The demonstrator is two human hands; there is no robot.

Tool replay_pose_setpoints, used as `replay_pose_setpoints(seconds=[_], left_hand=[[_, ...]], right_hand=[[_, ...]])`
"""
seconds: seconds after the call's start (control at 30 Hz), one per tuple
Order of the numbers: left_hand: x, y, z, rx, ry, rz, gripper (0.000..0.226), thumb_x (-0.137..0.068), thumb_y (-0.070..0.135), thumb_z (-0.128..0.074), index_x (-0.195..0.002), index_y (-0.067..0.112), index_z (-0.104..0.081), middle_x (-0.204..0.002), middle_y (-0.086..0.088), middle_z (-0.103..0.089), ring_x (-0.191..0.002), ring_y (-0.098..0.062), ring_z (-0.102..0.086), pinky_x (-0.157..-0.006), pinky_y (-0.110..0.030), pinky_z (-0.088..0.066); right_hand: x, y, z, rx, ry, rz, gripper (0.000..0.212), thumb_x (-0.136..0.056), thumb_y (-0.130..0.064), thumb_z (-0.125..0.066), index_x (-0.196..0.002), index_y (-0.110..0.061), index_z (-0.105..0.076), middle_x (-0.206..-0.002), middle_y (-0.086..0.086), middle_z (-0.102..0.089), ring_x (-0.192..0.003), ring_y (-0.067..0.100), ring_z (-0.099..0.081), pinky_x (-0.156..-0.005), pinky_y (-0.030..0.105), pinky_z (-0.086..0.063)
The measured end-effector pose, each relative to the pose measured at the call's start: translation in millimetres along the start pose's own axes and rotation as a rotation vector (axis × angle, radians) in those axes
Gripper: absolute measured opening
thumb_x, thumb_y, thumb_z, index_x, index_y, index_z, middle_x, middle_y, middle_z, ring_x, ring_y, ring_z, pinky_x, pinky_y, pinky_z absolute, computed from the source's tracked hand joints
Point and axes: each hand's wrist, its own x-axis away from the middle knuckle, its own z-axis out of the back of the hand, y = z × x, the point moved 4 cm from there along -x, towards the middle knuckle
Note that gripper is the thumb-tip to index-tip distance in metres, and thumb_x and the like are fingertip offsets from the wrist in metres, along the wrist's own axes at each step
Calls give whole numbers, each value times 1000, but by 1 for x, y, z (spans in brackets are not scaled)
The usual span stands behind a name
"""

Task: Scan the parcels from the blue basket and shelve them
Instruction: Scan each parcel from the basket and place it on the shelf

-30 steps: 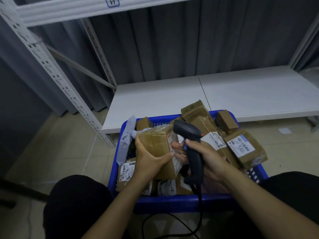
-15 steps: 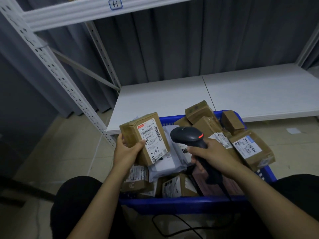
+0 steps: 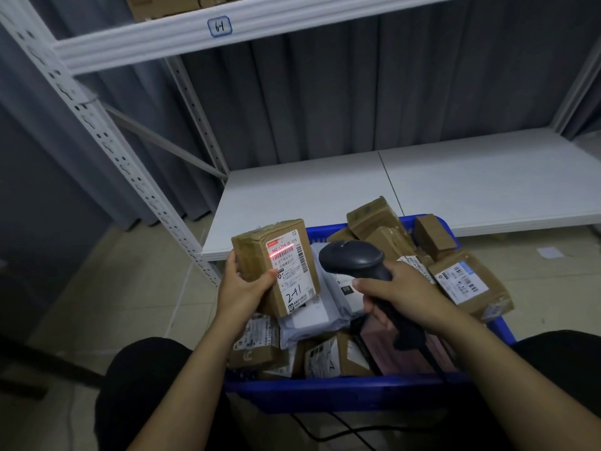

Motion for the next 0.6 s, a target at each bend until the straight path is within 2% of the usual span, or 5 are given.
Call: replay_pose_setpoints(seconds=[0.17, 0.27, 0.47, 0.53, 0.6], left_hand=[[5, 5, 2, 25, -8, -14, 81, -76, 25, -78, -144, 29, -34, -131, 1, -56, -112, -19, -59, -87, -44, -55], [9, 8, 3, 30, -9, -25, 77, -77, 26, -77, -142, 29, -36, -129, 2, -58, -111, -20, -60, -88, -48, -55], [16, 33, 1, 178, -79, -67, 39, -89, 25, -63, -127, 29, -53, -115, 3, -69, -99, -15, -69, -84, -44, -58], [17, 53, -3, 265, -96, -77, 32, -94, 24, -57, -126, 27, -56, -111, 1, -71, -95, -16, -71, -79, -42, -59], [15, 73, -6, 345, -113, -71, 33, -95, 25, -53, -128, 23, -56, -109, -1, -72, -94, -16, -71, -69, -35, -57]], right_hand=[[8, -2, 0, 20, -28, 9, 24, -92, -19, -63, -75, -3, -59, -51, 7, -61, -39, 21, -51, -47, 30, -46], [12, -6, 2, 2, -10, 30, 22, -91, -19, -64, -82, 0, -60, -65, 23, -66, -41, 24, -52, -46, 29, -46], [11, -12, 6, -162, 123, 63, 12, -91, -11, -64, -94, 1, -62, -81, 23, -70, -56, 25, -65, -56, 34, -55], [9, -21, 5, -214, 203, 103, 15, -90, -6, -65, -104, 1, -63, -88, 18, -71, -68, 19, -69, -59, 24, -56], [10, -37, 4, -182, 264, 164, 13, -89, -7, -66, -101, -12, -64, -92, 6, -70, -77, 11, -67, -59, 10, -50]])
